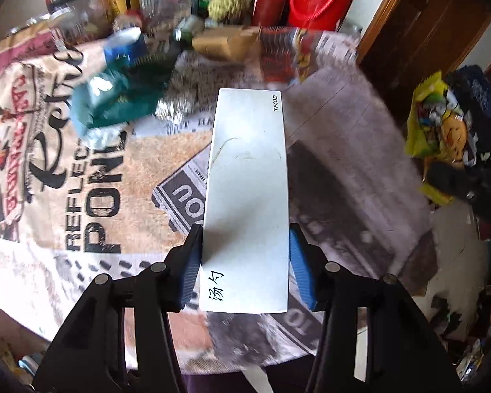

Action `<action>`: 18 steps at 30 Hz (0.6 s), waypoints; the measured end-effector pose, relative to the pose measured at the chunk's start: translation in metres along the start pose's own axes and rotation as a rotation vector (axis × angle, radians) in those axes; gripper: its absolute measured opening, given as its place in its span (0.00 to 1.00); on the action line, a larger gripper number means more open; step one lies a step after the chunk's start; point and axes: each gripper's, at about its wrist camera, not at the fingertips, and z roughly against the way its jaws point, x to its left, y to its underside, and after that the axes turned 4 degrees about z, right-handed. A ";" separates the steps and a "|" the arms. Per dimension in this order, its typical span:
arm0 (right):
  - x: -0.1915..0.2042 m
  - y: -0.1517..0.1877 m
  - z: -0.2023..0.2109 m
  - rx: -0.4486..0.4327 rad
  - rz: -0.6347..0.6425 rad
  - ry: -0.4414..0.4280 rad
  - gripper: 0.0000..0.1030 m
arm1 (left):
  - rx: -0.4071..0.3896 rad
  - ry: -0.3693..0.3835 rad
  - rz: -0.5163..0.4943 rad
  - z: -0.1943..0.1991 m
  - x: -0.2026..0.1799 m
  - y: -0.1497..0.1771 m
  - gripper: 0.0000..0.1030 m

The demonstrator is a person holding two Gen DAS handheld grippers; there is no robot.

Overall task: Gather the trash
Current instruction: 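Carry the paper strip and snack wrapper over the white bucket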

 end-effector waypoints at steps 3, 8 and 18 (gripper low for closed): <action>0.001 0.004 0.019 -0.034 -0.009 -0.012 0.17 | -0.047 -0.006 0.006 0.027 -0.005 0.003 0.49; 0.014 0.007 0.051 -0.105 -0.006 -0.017 0.17 | -0.138 -0.023 0.004 0.081 -0.003 0.013 0.49; 0.079 0.032 0.120 -0.260 0.001 -0.016 0.17 | -0.304 -0.010 -0.010 0.176 0.028 0.065 0.49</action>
